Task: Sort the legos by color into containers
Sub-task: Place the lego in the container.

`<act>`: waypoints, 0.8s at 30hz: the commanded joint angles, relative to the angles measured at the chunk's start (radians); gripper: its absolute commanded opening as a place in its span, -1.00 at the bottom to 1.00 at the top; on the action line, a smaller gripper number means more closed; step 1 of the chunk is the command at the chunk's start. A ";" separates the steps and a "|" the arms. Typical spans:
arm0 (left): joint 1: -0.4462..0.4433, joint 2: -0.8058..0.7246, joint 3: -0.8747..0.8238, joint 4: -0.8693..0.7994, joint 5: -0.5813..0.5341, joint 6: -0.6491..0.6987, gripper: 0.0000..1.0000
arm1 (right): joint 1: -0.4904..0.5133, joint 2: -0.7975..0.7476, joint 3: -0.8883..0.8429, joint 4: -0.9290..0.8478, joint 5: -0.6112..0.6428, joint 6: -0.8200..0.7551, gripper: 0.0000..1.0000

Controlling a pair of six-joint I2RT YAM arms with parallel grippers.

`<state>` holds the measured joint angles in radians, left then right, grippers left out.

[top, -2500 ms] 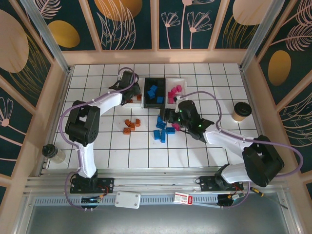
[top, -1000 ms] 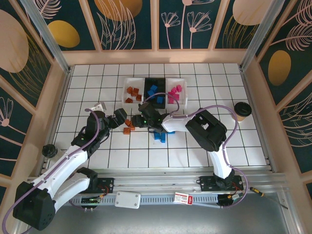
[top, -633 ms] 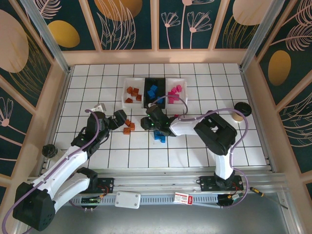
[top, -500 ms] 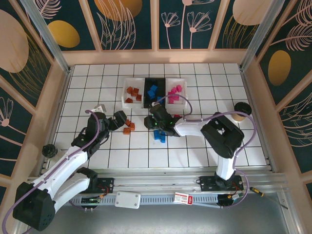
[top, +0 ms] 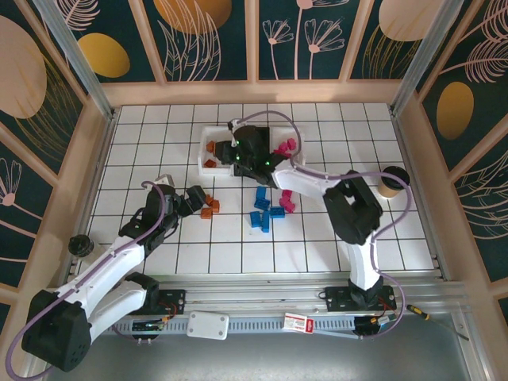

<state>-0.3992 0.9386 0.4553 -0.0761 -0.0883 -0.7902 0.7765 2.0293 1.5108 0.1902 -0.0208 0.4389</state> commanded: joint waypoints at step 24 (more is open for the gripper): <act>-0.010 0.491 0.189 0.157 0.021 0.104 0.37 | -0.043 -0.229 -0.368 0.193 -0.128 -0.020 0.19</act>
<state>-0.4049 1.3724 0.5877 0.0250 -0.0536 -0.7078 0.7300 1.8854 1.2182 0.2840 -0.1551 0.4034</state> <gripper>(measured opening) 0.686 0.593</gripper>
